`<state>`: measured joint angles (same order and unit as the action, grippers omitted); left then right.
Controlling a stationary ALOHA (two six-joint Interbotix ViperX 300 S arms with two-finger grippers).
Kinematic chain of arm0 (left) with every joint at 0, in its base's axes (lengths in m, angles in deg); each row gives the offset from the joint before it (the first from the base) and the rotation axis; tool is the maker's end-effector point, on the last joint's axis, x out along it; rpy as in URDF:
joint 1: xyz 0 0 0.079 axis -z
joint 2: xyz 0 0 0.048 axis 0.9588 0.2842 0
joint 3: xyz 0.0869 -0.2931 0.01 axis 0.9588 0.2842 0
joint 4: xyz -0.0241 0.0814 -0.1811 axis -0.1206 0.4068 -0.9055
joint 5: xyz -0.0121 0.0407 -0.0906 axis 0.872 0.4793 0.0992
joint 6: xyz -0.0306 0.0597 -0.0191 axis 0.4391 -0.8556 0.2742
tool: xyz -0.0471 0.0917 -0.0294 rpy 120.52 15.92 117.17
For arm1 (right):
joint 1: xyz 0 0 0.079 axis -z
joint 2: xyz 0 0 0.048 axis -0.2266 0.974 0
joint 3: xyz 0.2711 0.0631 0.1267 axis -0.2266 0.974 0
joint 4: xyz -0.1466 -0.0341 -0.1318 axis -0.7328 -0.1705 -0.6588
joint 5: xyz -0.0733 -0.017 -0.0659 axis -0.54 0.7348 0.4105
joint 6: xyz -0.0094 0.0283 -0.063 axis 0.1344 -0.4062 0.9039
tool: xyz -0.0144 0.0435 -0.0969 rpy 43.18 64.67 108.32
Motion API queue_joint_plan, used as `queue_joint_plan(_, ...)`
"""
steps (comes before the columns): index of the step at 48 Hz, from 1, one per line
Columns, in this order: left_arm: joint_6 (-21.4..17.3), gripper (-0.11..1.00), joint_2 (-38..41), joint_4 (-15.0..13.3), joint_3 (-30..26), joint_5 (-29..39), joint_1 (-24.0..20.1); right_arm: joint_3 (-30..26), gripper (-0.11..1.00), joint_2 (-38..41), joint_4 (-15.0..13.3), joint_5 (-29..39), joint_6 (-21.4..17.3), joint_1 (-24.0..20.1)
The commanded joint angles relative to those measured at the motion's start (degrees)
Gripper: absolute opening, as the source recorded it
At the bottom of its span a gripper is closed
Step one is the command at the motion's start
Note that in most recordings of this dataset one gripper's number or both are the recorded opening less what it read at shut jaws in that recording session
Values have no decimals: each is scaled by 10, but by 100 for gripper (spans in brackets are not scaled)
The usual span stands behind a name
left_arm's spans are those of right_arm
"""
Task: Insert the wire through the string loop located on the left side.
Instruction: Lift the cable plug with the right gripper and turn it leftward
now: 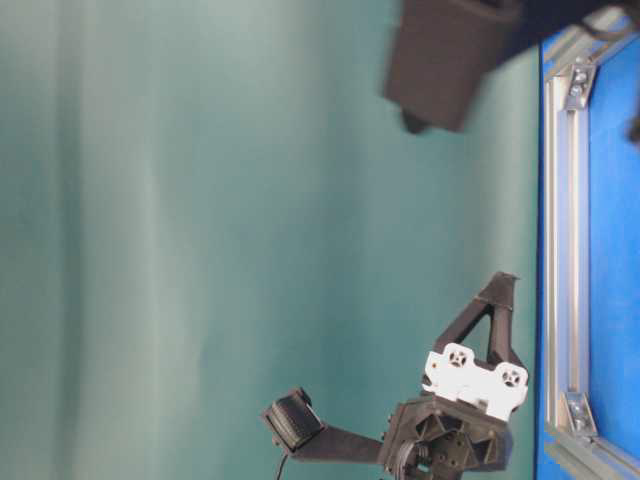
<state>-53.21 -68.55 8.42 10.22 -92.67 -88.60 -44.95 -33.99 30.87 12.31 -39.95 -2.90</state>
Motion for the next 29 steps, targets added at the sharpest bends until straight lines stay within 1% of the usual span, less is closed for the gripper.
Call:
queue_joint_plan(1,1,0,-18,1,-5,-3,0,4,1,-47,0,8,3,2)
queue_joint_plan(8,1,0,-18,0,-8,-3,0,6,1,-88,-1,47,6,4)
queue_joint_plan(14,1,0,-18,1,-8,-4,0,5,1,-106,-1,76,22,4)
queue_joint_plan(29,1,0,-20,1,-5,-4,0,3,1,-106,0,81,25,4)
